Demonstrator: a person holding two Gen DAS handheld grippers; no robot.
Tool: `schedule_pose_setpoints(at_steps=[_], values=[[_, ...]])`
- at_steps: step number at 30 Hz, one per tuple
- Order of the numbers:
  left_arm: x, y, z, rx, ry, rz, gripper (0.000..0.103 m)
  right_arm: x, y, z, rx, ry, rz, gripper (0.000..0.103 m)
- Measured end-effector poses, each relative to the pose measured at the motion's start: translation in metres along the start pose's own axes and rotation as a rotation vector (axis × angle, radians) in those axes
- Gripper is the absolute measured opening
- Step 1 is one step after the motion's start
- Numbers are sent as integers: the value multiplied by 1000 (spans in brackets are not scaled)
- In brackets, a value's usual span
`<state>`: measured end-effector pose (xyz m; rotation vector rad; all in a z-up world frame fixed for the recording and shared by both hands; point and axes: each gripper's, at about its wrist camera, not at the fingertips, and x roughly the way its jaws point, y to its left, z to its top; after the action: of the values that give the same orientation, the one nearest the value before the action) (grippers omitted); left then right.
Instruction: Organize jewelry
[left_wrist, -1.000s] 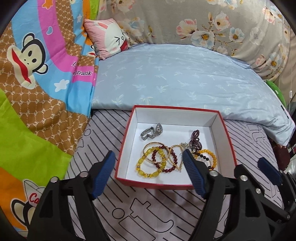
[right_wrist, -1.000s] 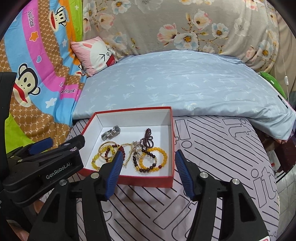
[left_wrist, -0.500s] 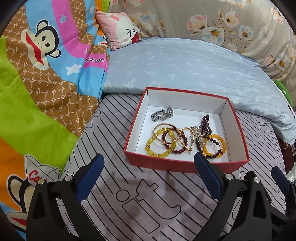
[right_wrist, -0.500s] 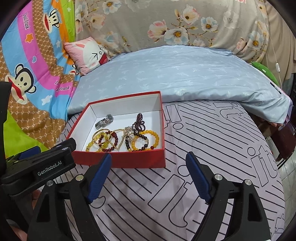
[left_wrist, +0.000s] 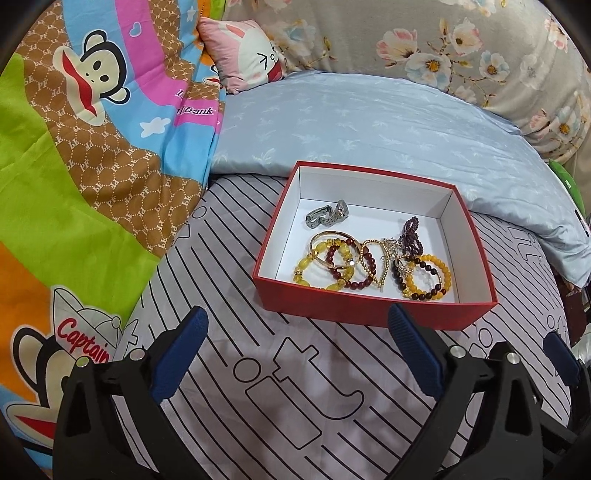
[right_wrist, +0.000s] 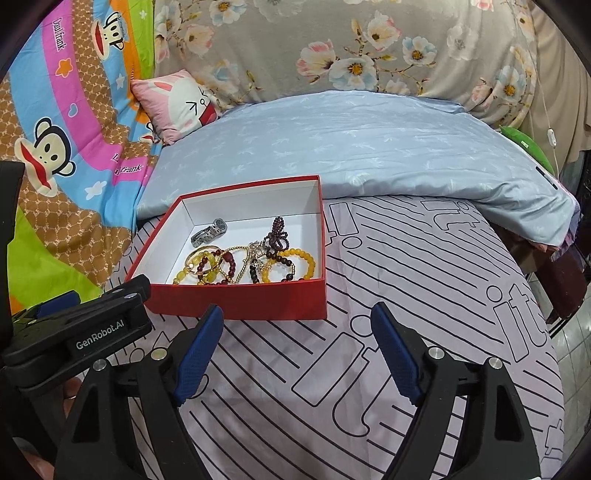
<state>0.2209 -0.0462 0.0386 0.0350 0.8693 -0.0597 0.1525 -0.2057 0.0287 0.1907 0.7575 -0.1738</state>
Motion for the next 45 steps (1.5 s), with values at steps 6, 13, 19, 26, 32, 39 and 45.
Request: schedule_pose_setpoints(at_steps=[6,13,19,26,32,39,45], values=[[-4,1,-4,-8,0,-1,95,-7,0,-4,-6,-5,-3,80],[-11,2,-8,-7,-7,9,95,-14,1,-5,-14,-12,-3,80],[-16,1,-8,-4,-12,7,95,-19,1,-5,-15,-17,-5,80],[-22,0,-9,5,-22,18,95,-25,0,-6,-20,-23,-5,80],[-24,0,-10,7,-19,13,95,-29,0,-7,-25,-29,-8,80],[-26,0,-11,10,-16,7,95,-31,0,-8,-27,-32,-6,80],[-27,2,-12,4,-11,5,95,-34,1,-10,-32,-30,-3,80]])
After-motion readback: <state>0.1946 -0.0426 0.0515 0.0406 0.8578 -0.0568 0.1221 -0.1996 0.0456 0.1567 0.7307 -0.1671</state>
